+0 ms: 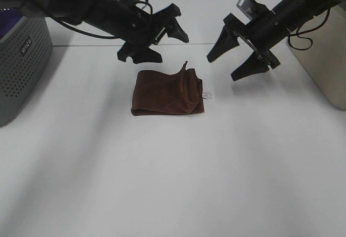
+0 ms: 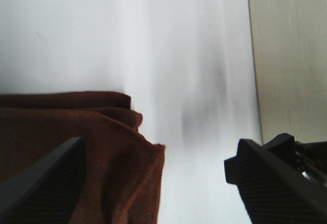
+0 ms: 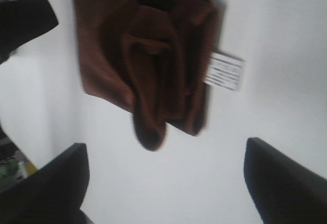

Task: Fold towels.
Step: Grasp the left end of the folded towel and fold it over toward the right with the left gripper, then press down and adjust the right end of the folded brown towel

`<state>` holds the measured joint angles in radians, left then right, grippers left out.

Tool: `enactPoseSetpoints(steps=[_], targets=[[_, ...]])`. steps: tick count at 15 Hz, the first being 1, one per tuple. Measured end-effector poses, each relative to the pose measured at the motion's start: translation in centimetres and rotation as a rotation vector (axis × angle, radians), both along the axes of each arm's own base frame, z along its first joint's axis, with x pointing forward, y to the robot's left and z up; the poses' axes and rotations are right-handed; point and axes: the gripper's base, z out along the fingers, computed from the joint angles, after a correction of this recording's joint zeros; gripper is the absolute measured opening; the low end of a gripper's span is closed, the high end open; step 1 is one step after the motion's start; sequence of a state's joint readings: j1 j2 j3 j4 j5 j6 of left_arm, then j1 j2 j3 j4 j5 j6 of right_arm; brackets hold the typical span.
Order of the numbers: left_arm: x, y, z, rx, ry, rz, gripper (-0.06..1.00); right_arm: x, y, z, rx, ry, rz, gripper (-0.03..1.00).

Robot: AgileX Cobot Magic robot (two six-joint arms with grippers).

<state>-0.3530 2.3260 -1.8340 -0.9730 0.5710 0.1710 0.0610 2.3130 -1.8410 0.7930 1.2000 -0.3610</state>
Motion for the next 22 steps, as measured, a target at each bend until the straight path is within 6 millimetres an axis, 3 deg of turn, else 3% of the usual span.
enactPoseSetpoints(steps=[2,5,7,10,12,14,18,22], targets=[[1.2,3.6,1.8,0.052,-0.065,0.038,0.75,-0.1,2.1,0.8,0.116,-0.019,0.014,0.78],[2.2,7.5,2.0,0.105,-0.074,0.077,0.75,-1.7,7.8,1.0,0.151,-0.021,0.124,0.78],[2.3,8.7,1.7,0.134,-0.061,0.066,0.75,-2.6,11.6,0.8,0.141,-0.069,0.153,0.78],[2.2,9.4,1.5,0.159,-0.039,0.041,0.75,-2.5,14.6,-0.9,0.112,-0.132,0.099,0.78],[2.1,9.4,1.5,0.164,-0.033,0.031,0.75,-1.8,14.5,-2.7,0.075,-0.145,0.047,0.78],[1.9,9.3,1.4,0.162,-0.017,0.015,0.75,-0.7,12.9,-3.9,-0.029,-0.172,-0.017,0.78],[1.7,9.2,1.3,0.159,-0.003,0.000,0.75,0.7,8.8,-4.5,-0.145,-0.156,-0.098,0.77],[1.7,9.2,1.3,0.159,0.000,-0.003,0.76,1.1,5.7,-4.6,-0.153,-0.093,-0.118,0.77]])
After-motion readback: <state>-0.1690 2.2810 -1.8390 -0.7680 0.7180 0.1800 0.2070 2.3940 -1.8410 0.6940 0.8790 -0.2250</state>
